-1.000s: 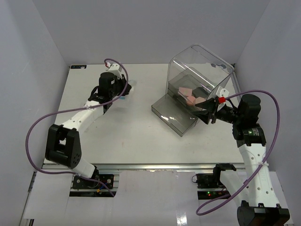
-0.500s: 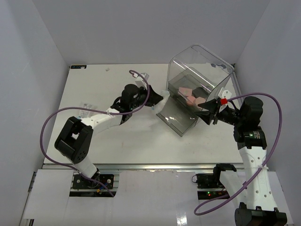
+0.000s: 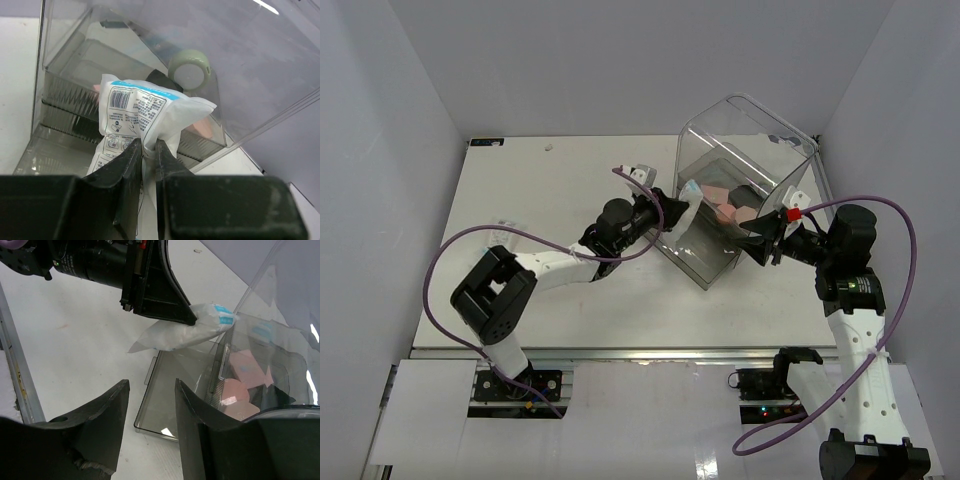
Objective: Organize the makeup
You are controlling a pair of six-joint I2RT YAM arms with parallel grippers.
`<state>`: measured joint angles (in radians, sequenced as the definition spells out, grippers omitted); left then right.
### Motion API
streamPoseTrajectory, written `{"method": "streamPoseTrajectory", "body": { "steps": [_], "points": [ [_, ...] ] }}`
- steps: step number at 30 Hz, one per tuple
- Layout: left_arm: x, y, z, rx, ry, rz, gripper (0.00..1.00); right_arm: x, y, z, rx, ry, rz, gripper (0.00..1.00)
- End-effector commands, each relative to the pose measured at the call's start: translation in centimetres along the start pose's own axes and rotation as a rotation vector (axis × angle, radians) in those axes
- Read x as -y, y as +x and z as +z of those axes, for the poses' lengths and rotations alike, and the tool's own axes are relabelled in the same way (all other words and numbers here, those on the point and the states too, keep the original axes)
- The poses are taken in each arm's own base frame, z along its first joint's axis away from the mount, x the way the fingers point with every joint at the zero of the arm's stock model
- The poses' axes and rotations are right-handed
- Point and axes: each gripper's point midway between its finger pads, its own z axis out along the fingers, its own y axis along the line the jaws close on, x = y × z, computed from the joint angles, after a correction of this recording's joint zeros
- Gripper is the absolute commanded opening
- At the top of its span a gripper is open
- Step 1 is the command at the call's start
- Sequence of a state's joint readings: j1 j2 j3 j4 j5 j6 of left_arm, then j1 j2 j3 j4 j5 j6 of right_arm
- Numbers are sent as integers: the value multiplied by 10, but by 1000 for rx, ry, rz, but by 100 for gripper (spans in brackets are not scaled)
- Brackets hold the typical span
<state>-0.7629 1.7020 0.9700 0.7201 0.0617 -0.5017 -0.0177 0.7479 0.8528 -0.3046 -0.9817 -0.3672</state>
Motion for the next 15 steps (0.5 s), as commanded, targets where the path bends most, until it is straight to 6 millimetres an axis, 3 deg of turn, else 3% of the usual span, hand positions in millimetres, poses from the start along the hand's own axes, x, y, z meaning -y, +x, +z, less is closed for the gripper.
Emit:
{"method": "streamPoseTrajectory", "body": {
  "steps": [1, 6, 15],
  "points": [
    [14, -46, -3, 202, -16, 125, 0, 1, 4, 1, -2, -2, 5, 48],
    [-5, -27, -3, 221, -58, 177, 0, 0, 3, 1, 0, -4, 5, 48],
    [-15, -11, 5, 311, -26, 270, 0, 2, 4, 1, -3, -4, 11, 48]
  ]
}}
